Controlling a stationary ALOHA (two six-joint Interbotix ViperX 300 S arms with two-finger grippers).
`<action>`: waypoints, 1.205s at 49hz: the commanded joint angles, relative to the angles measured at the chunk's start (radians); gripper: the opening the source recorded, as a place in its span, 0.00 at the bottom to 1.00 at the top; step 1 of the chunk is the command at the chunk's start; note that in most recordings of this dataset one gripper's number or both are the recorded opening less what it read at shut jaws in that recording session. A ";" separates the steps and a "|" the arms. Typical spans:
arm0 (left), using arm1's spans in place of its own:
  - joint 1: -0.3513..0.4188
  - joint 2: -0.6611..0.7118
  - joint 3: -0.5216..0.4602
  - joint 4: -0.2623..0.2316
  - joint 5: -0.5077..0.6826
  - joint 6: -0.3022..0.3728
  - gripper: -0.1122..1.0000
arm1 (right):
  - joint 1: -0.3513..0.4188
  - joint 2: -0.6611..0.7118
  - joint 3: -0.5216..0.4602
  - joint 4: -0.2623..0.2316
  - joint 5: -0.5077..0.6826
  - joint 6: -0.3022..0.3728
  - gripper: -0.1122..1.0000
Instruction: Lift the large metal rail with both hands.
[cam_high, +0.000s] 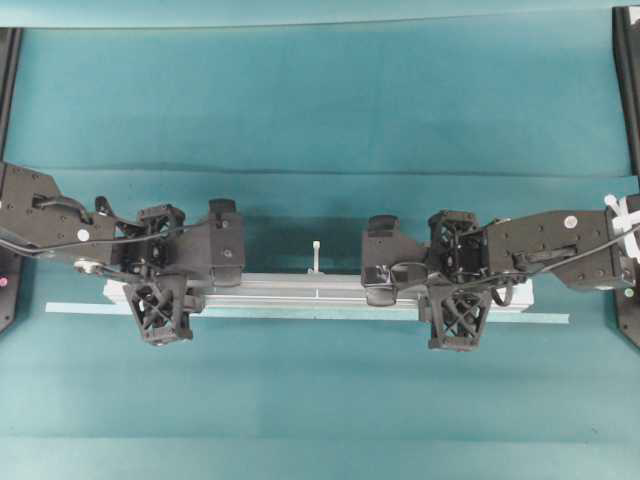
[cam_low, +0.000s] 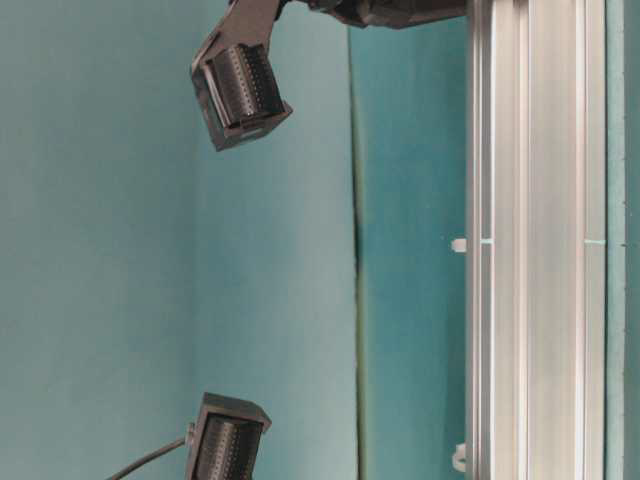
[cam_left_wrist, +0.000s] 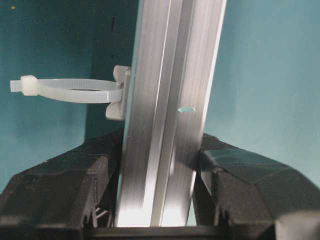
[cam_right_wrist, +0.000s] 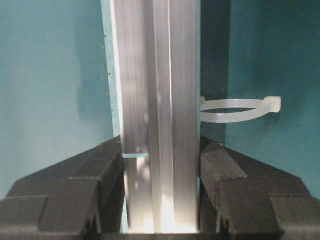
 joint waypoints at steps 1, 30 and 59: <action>0.008 -0.006 -0.012 -0.005 -0.008 -0.021 0.44 | 0.000 0.006 0.005 0.005 -0.003 0.003 0.44; 0.008 -0.008 -0.009 -0.003 0.023 -0.031 0.44 | -0.018 0.006 0.011 0.017 -0.023 0.000 0.44; 0.006 -0.006 -0.002 -0.005 0.021 -0.021 0.77 | -0.020 0.006 0.009 0.018 -0.017 0.005 0.86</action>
